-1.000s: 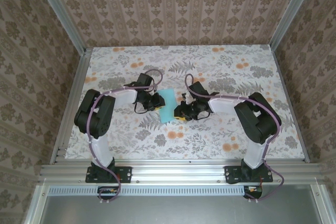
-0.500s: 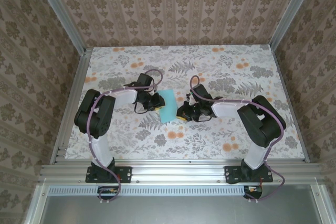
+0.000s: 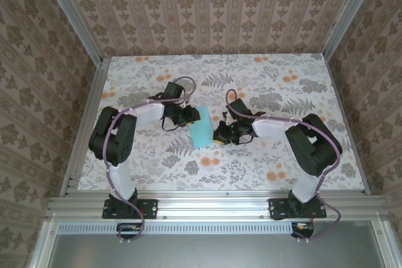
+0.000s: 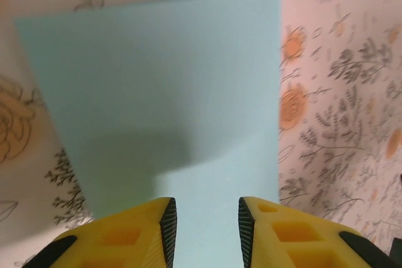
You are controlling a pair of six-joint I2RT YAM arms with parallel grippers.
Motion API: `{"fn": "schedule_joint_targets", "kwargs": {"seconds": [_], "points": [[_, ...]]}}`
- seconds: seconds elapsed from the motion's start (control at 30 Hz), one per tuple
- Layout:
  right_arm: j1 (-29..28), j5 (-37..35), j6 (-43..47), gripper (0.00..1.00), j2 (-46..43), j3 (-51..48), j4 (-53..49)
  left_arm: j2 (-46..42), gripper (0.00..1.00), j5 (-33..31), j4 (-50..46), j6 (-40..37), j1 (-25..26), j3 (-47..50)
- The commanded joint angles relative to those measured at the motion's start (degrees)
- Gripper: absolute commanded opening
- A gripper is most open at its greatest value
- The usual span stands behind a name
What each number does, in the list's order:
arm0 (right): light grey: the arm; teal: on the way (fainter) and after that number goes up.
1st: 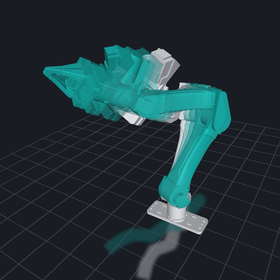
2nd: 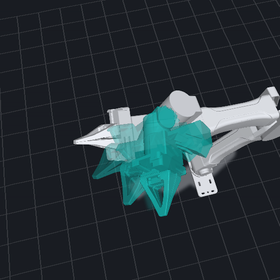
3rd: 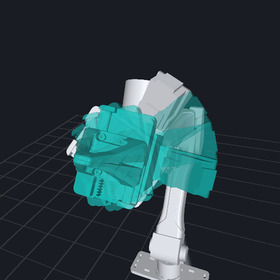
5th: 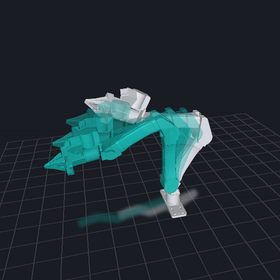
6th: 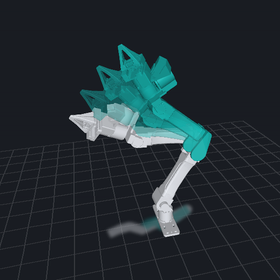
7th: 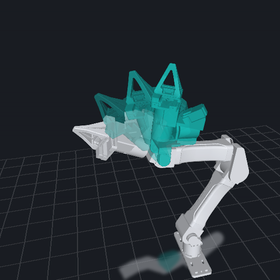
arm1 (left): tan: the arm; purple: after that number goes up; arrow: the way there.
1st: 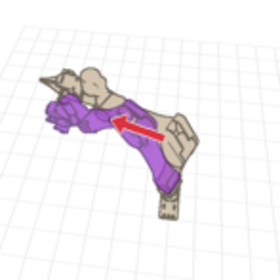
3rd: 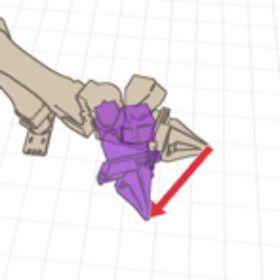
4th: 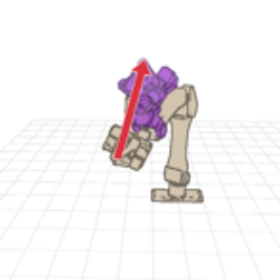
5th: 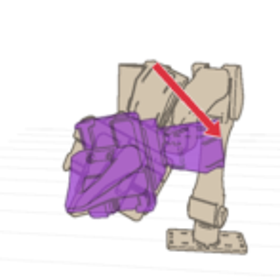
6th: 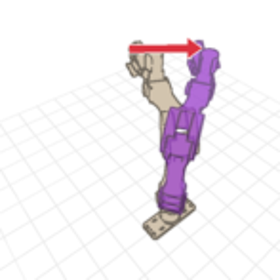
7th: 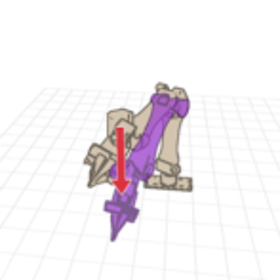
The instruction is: Fold a paper plane with a square sheet of paper (pick it up from the middle)
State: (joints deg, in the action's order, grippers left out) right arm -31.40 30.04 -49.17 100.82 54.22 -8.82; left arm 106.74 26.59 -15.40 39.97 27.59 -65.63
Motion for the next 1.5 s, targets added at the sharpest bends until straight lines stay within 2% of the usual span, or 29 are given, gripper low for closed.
{"fn": "schedule_joint_targets", "kwargs": {"seconds": [0.0, 0.7, 1.03, 1.27, 1.47], "points": [[-0.2, 0.0, 5.1, 0.04, 0.4, 3.0, -8.0, 0.4, 0.34, 0.1, -1.5, -1.9, -0.6, -1.6], [-0.2, 0.2, 4.6, 0.05, 2.6, 7.9, -8.1, 3.5, 0.23, -1.4, -0.5, -4.5, -1.1, 1.4], [-0.8, 2.0, 4.0, 0.05, 4.2, 11.2, -6.7, 4.6, 0.21, -1.1, 0.0, -4.2, -1.1, 1.8], [-1.7, 3.0, 1.7, 0.05, 6.5, 13.6, -1.9, 4.7, 0.2, -0.9, -0.1, -4.1, -1.1, 1.8], [-2.3, 2.0, 1.8, 0.05, 8.2, 14.7, -2.7, 1.2, 0.18, 0.8, -0.5, -3.4, -1.1, 0.7]]}}
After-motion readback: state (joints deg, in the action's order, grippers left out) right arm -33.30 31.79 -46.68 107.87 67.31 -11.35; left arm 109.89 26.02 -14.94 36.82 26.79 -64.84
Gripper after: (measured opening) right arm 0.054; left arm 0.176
